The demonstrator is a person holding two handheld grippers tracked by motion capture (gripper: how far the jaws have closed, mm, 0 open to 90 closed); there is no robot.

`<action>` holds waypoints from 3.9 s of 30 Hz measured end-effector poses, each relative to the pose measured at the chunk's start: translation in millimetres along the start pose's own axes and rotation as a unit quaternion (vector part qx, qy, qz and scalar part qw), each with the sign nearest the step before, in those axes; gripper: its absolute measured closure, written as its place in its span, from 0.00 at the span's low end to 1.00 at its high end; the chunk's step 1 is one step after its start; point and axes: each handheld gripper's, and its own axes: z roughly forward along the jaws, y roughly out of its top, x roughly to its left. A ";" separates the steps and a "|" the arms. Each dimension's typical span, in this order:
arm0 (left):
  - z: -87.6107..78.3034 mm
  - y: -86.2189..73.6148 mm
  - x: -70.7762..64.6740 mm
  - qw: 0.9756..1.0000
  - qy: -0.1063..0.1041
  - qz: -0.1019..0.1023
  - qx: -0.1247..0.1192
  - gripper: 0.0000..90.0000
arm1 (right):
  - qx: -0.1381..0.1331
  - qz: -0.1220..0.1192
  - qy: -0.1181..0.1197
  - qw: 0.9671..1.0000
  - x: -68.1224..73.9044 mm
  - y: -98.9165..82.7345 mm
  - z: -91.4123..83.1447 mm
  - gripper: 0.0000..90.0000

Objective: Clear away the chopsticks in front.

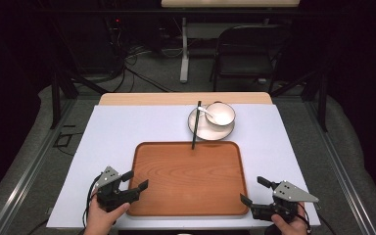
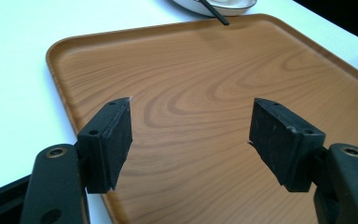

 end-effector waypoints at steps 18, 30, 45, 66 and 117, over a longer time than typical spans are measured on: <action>7.4 7.9 -0.6 0.999 -0.020 -0.040 0.005 0.35 | 0.007 -0.006 -0.001 1.000 1.9 1.2 1.6 0.16; 19.2 14.5 -0.1 0.998 -0.019 -0.054 0.023 0.36 | 0.006 -0.007 -0.007 1.000 1.8 0.6 -0.8 0.16; 50.0 76.2 -6.6 0.999 -0.017 -0.039 0.025 0.42 | 0.007 -0.004 -0.004 1.000 0.8 1.4 1.7 0.16; 131.7 151.2 -26.0 0.993 0.080 -0.039 0.078 0.53 | 0.005 0.010 -0.003 1.000 -2.8 1.2 1.8 0.16; 226.8 154.8 -43.7 0.955 0.074 -0.142 0.248 0.92 | -0.003 0.012 0.003 1.000 -5.8 1.1 1.7 0.16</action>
